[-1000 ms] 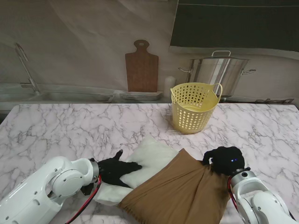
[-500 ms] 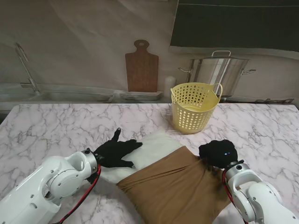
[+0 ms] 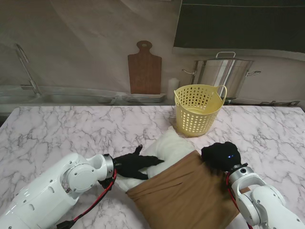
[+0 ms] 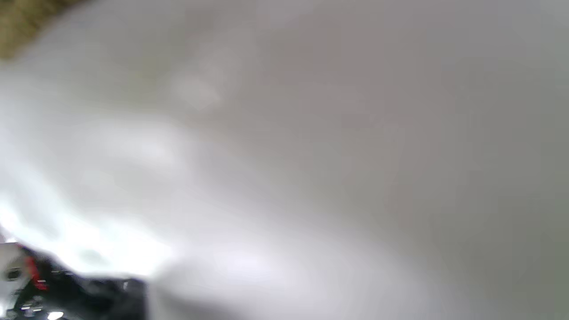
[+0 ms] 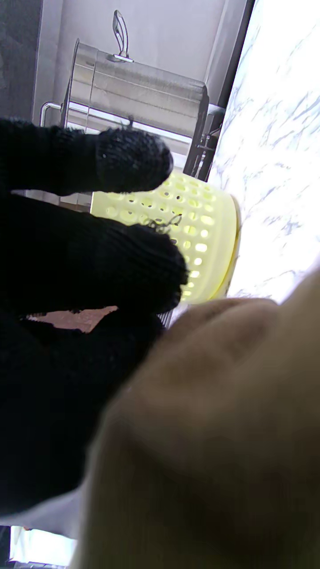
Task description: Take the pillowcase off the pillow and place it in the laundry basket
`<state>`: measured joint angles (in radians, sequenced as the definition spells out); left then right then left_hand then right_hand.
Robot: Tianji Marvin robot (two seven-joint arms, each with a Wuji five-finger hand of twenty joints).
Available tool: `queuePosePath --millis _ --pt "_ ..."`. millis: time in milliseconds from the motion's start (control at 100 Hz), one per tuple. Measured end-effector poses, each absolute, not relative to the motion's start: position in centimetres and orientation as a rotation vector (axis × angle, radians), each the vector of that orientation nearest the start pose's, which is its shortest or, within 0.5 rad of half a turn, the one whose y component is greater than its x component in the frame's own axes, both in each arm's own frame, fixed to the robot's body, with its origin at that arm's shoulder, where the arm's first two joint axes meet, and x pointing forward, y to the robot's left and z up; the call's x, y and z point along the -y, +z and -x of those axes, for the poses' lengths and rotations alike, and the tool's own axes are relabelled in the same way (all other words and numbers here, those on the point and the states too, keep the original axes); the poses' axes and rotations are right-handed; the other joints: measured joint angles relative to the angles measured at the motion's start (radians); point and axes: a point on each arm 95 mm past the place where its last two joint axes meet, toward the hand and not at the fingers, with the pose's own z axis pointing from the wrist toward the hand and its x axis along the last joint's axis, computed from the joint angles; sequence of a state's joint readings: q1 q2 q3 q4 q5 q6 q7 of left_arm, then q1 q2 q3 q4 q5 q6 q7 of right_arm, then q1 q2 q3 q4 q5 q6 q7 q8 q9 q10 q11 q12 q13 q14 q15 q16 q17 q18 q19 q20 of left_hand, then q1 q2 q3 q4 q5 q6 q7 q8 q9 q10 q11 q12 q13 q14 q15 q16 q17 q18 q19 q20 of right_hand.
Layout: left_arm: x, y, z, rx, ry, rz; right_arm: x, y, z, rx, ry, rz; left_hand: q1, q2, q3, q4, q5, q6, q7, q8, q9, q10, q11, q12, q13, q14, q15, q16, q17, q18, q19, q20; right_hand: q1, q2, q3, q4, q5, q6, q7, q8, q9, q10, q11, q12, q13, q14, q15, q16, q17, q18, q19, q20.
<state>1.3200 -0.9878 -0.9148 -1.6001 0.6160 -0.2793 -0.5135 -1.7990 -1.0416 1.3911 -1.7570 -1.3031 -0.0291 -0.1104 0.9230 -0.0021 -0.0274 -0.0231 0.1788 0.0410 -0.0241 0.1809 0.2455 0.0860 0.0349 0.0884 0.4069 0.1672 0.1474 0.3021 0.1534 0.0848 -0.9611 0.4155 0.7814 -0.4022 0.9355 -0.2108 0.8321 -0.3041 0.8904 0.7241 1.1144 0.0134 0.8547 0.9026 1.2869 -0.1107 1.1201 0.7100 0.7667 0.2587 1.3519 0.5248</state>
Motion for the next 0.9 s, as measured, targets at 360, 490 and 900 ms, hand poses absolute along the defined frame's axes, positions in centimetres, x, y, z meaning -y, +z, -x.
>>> queuePosePath --millis 360,490,900 --pt "6.3 -33.6 -35.8 -2.440 -1.604 1.147 3.8 -32.1 -36.7 -1.483 1.415 -0.934 -0.084 -0.038 0.001 0.000 0.121 0.005 -0.005 -0.001 0.090 0.002 -0.012 0.000 0.013 0.004 0.006 0.007 -0.002 0.014 0.000 0.000 0.035 0.034 -0.070 0.000 -0.025 0.002 0.014 -0.067 -0.039 -0.004 -0.011 -0.056 0.000 0.020 -0.174 -0.004 -0.042 -0.021 -0.049 -0.008" --pt "6.3 -33.3 -35.8 -2.460 -1.484 1.043 3.4 -31.8 -37.3 -1.497 1.427 -0.924 -0.082 -0.034 -0.005 0.000 0.126 0.008 -0.015 -0.001 0.098 -0.016 -0.013 0.000 0.022 -0.026 0.011 0.007 -0.001 0.013 0.000 0.000 0.040 0.072 -0.124 0.017 -0.099 0.002 0.013 -0.138 -0.092 -0.017 -0.088 -0.141 -0.048 0.047 -0.335 -0.019 -0.109 -0.022 -0.105 -0.018" --pt "6.4 -33.1 -36.5 -2.463 -1.388 1.127 4.6 -28.8 -33.1 -1.381 1.476 -0.939 -0.081 -0.023 -0.020 -0.009 0.127 -0.017 -0.017 0.011 0.109 -0.054 -0.031 0.000 0.021 -0.041 0.006 0.007 -0.001 0.012 0.000 0.000 -0.275 0.229 -0.548 0.147 -0.340 0.248 -0.459 -0.263 -0.553 0.081 -0.406 -0.539 -0.532 0.225 -0.849 -0.297 -0.465 0.077 -0.313 -0.030"
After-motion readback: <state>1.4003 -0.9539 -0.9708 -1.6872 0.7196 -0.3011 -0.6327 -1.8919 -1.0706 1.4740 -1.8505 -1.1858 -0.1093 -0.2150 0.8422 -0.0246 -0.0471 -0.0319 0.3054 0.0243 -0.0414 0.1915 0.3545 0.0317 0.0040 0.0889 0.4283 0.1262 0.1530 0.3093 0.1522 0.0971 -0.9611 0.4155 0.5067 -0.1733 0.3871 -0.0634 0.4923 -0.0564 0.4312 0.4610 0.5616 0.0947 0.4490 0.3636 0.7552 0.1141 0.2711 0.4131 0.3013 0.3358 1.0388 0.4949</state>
